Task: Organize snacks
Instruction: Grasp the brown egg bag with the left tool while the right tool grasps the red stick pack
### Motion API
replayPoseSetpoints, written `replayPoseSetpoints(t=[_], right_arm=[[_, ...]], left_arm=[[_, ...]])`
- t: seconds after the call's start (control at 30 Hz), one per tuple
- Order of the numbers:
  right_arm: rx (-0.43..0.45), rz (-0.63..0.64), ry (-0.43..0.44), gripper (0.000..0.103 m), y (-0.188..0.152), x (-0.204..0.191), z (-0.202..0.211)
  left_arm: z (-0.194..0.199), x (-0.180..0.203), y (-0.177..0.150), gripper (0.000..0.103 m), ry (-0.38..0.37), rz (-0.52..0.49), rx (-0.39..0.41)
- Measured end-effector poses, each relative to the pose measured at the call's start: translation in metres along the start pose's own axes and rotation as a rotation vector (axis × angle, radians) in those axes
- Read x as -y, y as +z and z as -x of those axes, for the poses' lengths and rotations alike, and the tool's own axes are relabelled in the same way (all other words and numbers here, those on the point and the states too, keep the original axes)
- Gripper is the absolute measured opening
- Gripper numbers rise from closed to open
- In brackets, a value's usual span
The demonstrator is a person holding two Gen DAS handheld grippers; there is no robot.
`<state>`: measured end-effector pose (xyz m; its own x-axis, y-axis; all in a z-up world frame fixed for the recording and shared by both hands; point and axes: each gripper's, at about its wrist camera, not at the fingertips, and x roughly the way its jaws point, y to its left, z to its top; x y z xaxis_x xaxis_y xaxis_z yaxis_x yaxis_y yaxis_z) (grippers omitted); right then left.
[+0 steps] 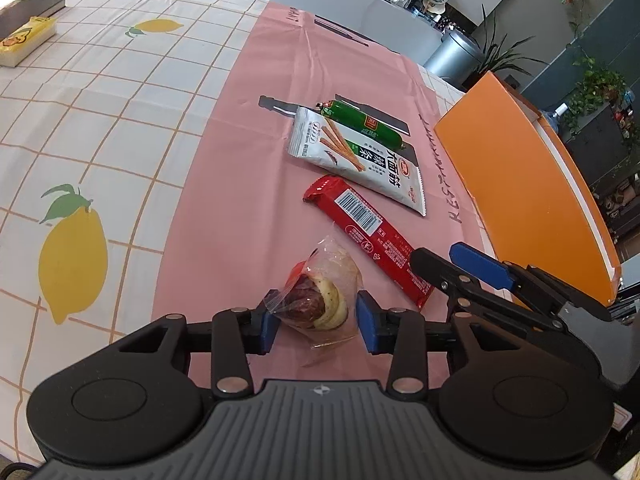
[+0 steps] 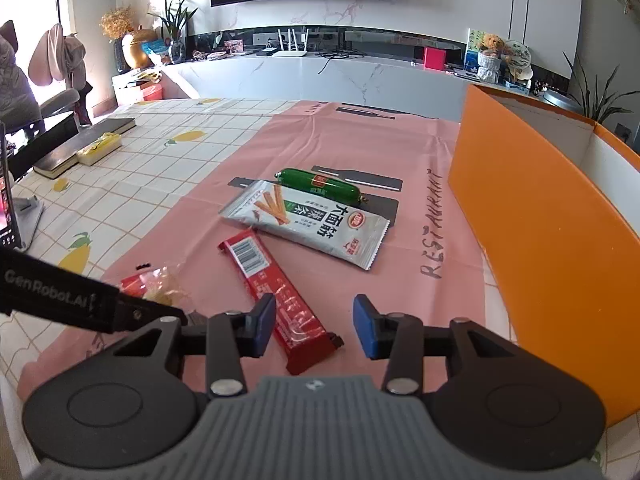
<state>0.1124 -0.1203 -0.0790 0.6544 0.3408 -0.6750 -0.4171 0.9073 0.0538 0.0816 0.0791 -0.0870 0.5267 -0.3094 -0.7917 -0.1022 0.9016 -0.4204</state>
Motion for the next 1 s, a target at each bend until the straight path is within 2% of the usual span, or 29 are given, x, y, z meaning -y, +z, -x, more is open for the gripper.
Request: replayPoseSetpoints(t=[0.1, 0.33, 0.5, 0.67, 0.83, 1.0], right_arm=[[0.016, -0.002, 0.019, 0.041, 0.004, -0.001, -0.009], [0.035, 0.115, 0.069, 0.042, 0.004, -0.018, -0.011], [0.006, 0.158, 0.080, 0.040, 0.004, -0.025, -0.022], [-0.042, 0.123, 0.085, 0.041, 0.003, -0.020, -0.030], [-0.053, 0.140, 0.121, 0.025, 0.001, -0.023, -0.025], [-0.084, 0.094, 0.111, 0.022, 0.002, -0.019, -0.019]], left_arm=[[0.001, -0.003, -0.001, 0.050, -0.007, 0.005, 0.013], [0.001, -0.010, -0.001, 0.051, -0.039, 0.035, 0.042], [0.000, -0.011, -0.001, 0.050, -0.046, 0.034, 0.055], [-0.001, -0.013, 0.001, 0.056, -0.062, 0.050, 0.066], [-0.003, -0.011, 0.003, 0.059, -0.059, 0.043, 0.075], [-0.004, -0.012, 0.006, 0.059, -0.059, 0.054, 0.078]])
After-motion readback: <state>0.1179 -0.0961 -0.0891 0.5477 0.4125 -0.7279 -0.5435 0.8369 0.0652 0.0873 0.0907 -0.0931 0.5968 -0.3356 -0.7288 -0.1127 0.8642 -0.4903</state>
